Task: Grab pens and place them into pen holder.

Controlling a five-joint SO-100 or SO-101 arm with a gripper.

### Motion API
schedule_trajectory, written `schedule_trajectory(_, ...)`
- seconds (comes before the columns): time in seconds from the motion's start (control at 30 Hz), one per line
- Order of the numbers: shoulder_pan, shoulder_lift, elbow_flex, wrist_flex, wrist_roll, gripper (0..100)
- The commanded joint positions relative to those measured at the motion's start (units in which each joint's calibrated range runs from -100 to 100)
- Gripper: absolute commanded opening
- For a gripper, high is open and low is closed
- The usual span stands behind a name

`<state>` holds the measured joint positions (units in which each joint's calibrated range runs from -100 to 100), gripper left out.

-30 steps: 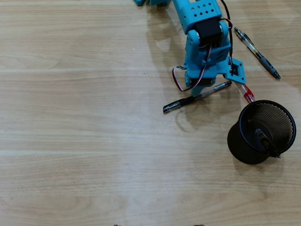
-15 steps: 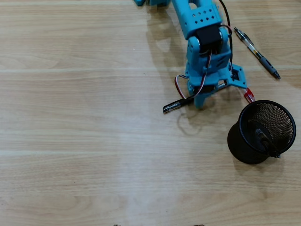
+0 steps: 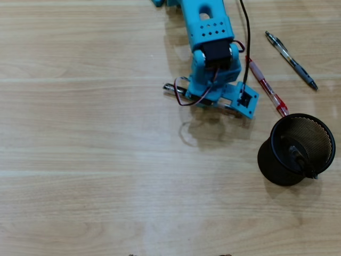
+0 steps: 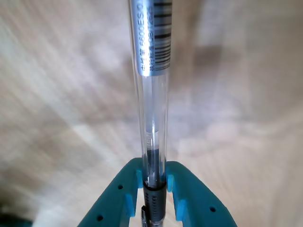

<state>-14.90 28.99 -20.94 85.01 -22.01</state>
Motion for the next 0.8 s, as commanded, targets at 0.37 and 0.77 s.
schedule_trajectory(0.37,-12.84,-12.51,-13.24,-60.99,-27.39,2)
schedule_trajectory(0.77,-16.47,-3.63,7.22,-87.29,-32.93,2)
